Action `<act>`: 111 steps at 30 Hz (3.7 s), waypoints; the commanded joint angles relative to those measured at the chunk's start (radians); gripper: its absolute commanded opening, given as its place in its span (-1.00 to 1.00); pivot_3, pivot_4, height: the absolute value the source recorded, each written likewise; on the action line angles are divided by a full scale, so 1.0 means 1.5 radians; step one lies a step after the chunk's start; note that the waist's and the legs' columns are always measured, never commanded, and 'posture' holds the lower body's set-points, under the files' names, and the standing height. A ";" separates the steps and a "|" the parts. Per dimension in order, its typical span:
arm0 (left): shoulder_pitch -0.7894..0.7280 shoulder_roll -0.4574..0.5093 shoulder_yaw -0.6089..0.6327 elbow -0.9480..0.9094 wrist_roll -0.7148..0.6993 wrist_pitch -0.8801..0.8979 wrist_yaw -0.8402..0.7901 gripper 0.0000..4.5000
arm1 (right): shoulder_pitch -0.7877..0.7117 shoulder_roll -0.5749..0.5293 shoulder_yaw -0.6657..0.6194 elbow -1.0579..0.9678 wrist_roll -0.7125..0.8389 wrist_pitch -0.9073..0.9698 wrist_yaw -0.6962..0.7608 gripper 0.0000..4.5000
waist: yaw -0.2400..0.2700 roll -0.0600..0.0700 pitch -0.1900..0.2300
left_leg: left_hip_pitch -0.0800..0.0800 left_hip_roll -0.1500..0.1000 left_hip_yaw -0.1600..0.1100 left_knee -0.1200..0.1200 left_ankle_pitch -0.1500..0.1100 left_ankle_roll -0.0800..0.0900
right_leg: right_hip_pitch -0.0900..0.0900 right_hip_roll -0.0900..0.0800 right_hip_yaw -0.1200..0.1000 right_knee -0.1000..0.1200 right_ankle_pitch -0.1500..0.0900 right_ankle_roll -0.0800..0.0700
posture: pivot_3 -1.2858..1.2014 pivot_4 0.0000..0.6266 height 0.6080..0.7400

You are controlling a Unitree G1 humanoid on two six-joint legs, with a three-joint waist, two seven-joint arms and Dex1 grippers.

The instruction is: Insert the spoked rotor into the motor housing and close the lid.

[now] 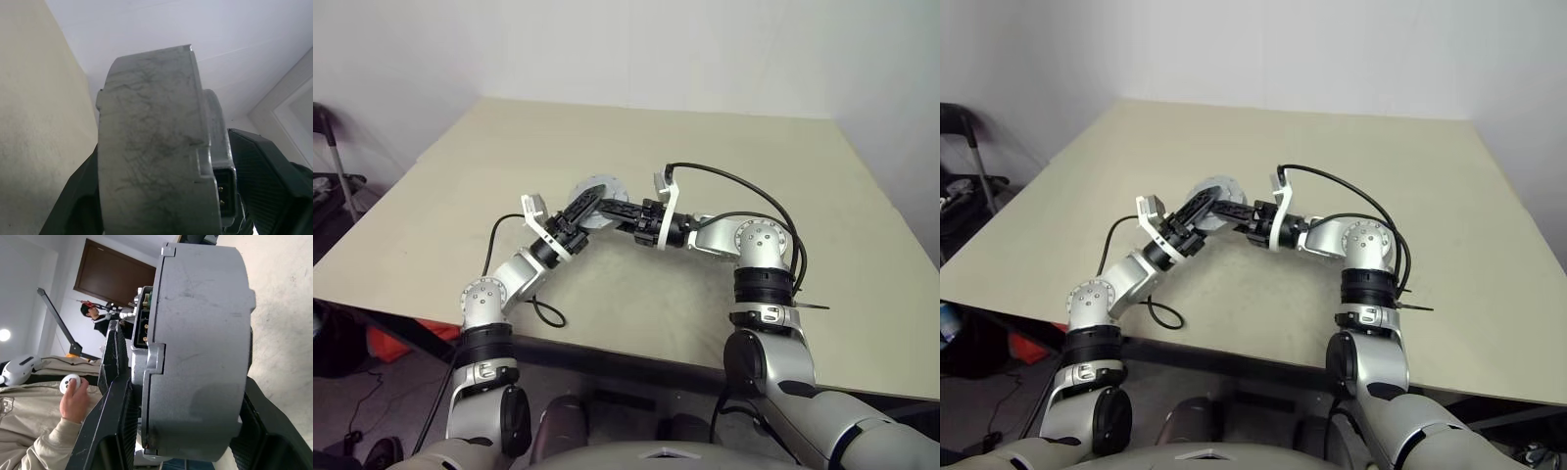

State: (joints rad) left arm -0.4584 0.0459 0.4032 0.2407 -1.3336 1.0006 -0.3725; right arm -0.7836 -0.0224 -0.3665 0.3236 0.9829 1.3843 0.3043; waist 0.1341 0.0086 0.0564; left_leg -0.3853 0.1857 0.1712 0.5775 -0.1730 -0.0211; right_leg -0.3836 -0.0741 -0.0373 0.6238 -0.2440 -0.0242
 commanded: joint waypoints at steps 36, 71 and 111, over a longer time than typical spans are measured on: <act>-0.017 0.003 0.008 0.007 0.041 -0.041 0.035 0.02 | -0.018 0.002 0.007 -0.032 -0.009 -0.028 0.010 -0.05 | 0.000 0.000 0.000 | 0.000 0.000 0.000 0.000 0.000 0.000 | 0.000 0.000 0.000 0.000 0.000 0.000 | 0.03 -1.00 1.00; -0.004 0.037 0.155 0.029 0.052 -0.193 0.080 -0.04 | -0.015 0.000 0.021 -0.025 -0.053 -0.070 -0.004 1.00 | -0.003 -0.001 0.000 | 0.000 0.000 0.000 0.000 0.000 0.000 | 0.000 0.000 0.000 0.000 0.000 0.000 | 0.03 -1.00 1.00; 0.008 0.242 0.207 0.101 0.256 -0.376 0.154 0.66 | -0.016 -0.106 0.116 0.057 -0.233 -0.284 0.124 1.00 | -0.005 -0.010 0.000 | 0.003 0.001 -0.002 0.002 0.000 0.000 | 0.004 0.000 -0.001 0.000 0.001 0.000 | 0.03 -1.00 1.00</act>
State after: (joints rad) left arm -0.4262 0.3958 0.7285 0.4153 -0.9659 0.4451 -0.1266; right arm -0.7880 -0.1746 -0.2098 0.4444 0.6493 1.0054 0.4666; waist 0.1261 -0.0068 0.0563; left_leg -0.3805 0.1866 0.1689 0.5801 -0.1729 -0.0214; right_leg -0.3764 -0.0740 -0.0383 0.6238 -0.2428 -0.0242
